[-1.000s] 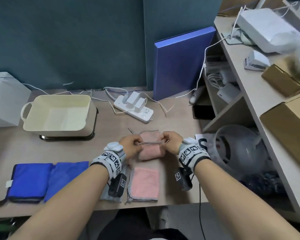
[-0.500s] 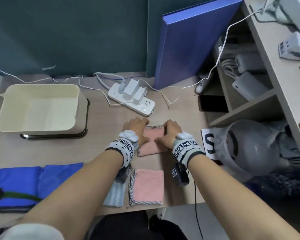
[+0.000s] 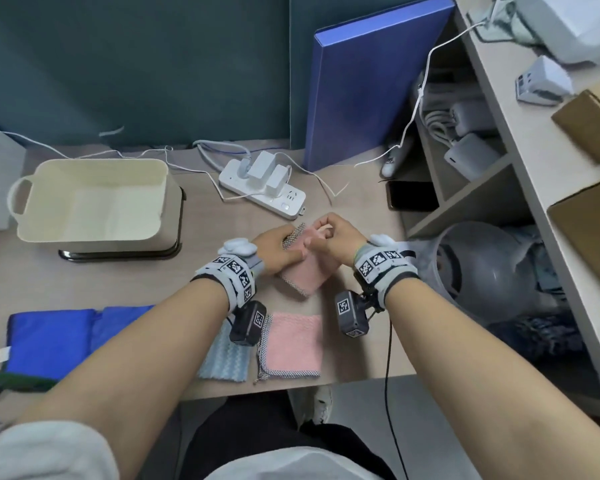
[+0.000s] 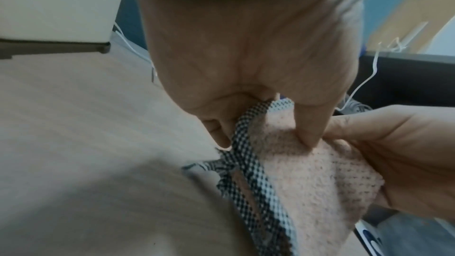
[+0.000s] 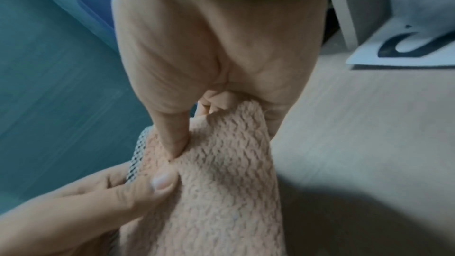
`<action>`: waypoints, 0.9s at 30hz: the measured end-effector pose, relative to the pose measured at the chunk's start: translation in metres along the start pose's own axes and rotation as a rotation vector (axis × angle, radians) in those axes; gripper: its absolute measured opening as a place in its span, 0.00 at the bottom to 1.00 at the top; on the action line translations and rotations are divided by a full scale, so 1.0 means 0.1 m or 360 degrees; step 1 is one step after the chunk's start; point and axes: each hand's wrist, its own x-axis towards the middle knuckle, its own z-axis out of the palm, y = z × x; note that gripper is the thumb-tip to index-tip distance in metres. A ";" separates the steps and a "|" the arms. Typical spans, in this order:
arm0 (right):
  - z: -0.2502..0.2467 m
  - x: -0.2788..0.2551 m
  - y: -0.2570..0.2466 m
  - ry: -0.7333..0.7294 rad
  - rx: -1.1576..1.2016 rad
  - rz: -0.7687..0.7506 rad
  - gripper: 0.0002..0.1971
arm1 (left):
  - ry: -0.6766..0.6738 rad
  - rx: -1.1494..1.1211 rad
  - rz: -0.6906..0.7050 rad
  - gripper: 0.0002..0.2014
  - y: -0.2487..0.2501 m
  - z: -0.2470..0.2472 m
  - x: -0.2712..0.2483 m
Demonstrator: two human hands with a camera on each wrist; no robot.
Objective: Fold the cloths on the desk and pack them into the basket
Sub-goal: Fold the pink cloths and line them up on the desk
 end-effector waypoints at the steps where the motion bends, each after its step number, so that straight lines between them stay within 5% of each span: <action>1: -0.02 -0.06 -0.05 -0.0029 -0.0014 -0.0009 0.13 | 0.0049 -0.0003 0.0005 0.30 0.02 -0.01 -0.10; 8: 0.02 -0.54 0.26 -0.0457 0.0052 0.0361 0.13 | 0.0216 -0.0293 -0.0130 0.19 -0.16 0.26 -0.76; 12: 0.18 -0.87 0.42 -0.0299 0.0217 0.0339 0.17 | 0.0249 -0.0168 -0.0279 0.14 -0.25 0.59 -1.14; 16: 0.41 -1.03 0.68 -0.0188 -0.0100 0.0301 0.21 | 0.0227 -0.0009 -0.0565 0.18 -0.43 0.87 -1.39; 27: 0.58 -1.11 0.95 -0.0102 -0.0571 0.0305 0.31 | 0.0435 0.0154 -0.0679 0.24 -0.56 1.02 -1.62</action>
